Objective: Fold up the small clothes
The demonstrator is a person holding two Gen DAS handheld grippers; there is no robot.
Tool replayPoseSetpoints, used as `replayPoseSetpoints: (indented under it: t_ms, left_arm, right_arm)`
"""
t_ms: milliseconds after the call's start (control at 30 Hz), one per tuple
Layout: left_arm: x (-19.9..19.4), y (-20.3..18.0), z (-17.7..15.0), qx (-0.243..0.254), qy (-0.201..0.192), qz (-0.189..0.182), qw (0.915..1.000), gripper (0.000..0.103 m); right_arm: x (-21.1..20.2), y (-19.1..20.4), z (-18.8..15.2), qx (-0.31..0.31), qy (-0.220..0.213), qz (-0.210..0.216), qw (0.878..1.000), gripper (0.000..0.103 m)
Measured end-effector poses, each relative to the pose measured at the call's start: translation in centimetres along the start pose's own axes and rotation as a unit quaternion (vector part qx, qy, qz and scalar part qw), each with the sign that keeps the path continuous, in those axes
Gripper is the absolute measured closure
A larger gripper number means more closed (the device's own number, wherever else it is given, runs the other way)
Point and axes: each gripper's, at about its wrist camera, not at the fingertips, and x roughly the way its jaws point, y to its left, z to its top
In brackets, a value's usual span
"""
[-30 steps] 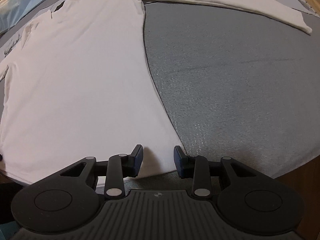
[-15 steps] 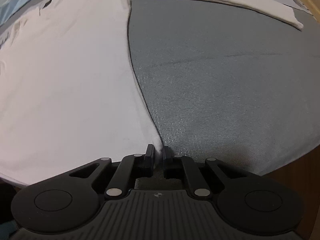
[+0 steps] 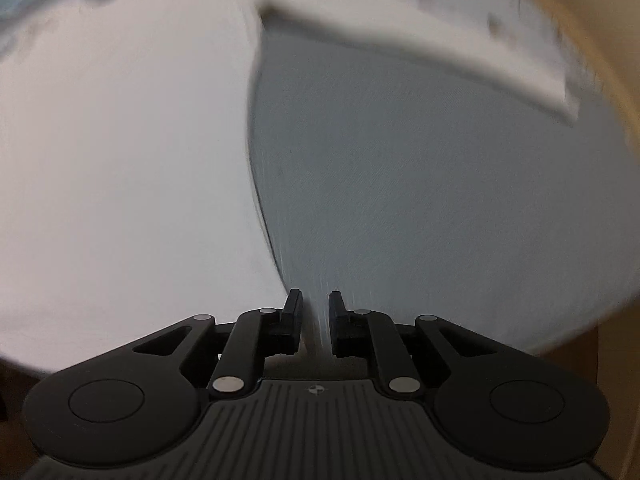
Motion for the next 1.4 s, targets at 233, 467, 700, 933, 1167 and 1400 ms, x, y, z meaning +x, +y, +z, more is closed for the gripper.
replayPoseSetpoints:
  t_ms: [233,467,700,933,1167,1400]
  left_arm:
    - [3.9,-2.9,-0.9,0.049,0.076,-0.026,0.9955,0.093]
    - [4.2,-3.6,-0.4,0.058,0.072,-0.011,0.9956,0.078]
    - [-2.2,-2.2,3.4,0.009,-0.099,-0.003,0.9950,0.050]
    - [-8.8,2.5,8.1,0.011,-0.286,0.047,0.9571,0.019]
    - [-5.9,12.7,10.5,-0.045,-0.288,0.072,0.9539,0.043]
    - [-1.2,24.2,10.5,-0.118,-0.250,0.100,0.9559,0.076]
  right_arm:
    - [3.0,2.5,-0.9,-0.038,0.075,0.067,0.994,0.081]
    - [3.5,3.1,-0.7,-0.060,0.073,0.056,0.994,0.074]
    - [-1.5,4.1,1.4,-0.008,-0.042,0.107,0.993,0.073]
    - [-5.3,3.6,5.3,0.006,-0.198,0.105,0.974,0.073]
    - [-8.9,5.0,8.2,-0.008,-0.304,0.115,0.946,0.073]
    - [-9.7,8.0,13.5,-0.018,-0.333,0.133,0.933,0.071]
